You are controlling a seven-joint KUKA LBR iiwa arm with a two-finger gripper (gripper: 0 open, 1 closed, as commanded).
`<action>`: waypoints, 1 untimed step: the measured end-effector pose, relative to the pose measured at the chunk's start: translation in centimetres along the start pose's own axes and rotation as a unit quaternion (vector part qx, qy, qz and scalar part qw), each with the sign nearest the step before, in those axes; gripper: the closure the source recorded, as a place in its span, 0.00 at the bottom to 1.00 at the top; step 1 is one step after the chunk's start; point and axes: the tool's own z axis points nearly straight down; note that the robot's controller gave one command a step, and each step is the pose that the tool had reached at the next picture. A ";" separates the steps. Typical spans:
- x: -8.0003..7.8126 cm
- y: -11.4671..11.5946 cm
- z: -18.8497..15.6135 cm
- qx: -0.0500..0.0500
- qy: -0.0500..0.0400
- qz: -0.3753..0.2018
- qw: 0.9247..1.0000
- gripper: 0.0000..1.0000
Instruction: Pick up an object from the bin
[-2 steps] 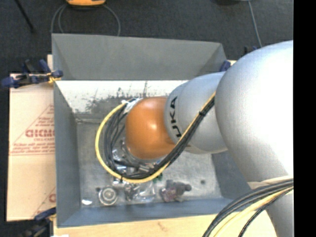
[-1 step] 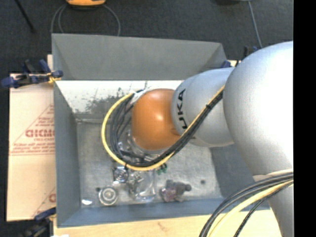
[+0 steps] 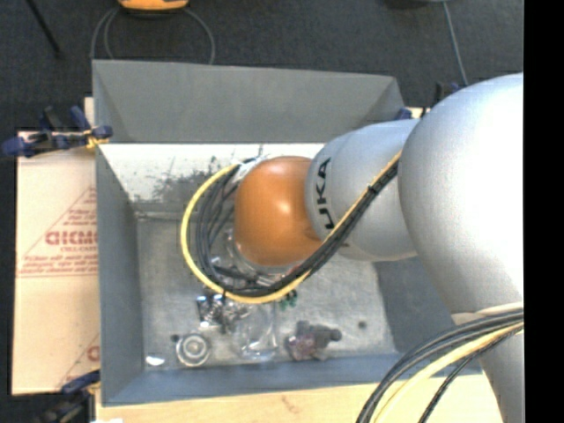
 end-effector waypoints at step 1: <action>2.4 0.3 -21.0 0.001 0.003 -0.087 0.996 1.00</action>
Offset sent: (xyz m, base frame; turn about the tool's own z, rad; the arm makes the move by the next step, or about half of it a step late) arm -0.0278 -0.0094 0.2046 -0.1764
